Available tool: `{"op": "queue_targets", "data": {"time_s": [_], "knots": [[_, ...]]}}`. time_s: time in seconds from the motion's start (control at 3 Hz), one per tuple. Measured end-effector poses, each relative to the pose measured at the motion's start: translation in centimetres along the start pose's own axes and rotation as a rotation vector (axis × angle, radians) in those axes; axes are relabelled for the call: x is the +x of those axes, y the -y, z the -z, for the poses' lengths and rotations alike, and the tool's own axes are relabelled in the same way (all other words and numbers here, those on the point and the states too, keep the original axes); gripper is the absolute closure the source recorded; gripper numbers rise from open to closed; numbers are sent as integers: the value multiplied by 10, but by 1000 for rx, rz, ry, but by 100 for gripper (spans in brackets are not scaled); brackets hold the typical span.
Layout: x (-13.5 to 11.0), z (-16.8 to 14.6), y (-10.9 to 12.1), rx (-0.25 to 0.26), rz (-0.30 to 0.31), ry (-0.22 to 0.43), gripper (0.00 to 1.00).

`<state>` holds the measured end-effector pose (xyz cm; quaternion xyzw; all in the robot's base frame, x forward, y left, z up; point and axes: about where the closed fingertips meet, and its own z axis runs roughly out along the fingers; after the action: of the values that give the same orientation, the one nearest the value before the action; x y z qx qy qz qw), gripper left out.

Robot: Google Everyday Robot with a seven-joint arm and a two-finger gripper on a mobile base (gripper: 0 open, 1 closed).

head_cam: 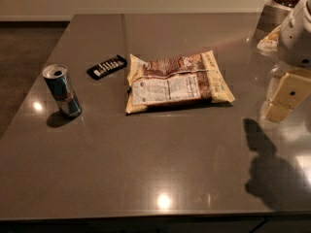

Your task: Pick brown chip bag

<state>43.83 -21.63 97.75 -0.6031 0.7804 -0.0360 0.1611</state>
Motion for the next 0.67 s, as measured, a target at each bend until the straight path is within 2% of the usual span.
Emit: {"op": "queue_targets", "data": {"time_s": [0.33,0.67], "knots": [[0,0,0,0,0,0,0],[-13,-25,32,-17,63,1,0]]}}
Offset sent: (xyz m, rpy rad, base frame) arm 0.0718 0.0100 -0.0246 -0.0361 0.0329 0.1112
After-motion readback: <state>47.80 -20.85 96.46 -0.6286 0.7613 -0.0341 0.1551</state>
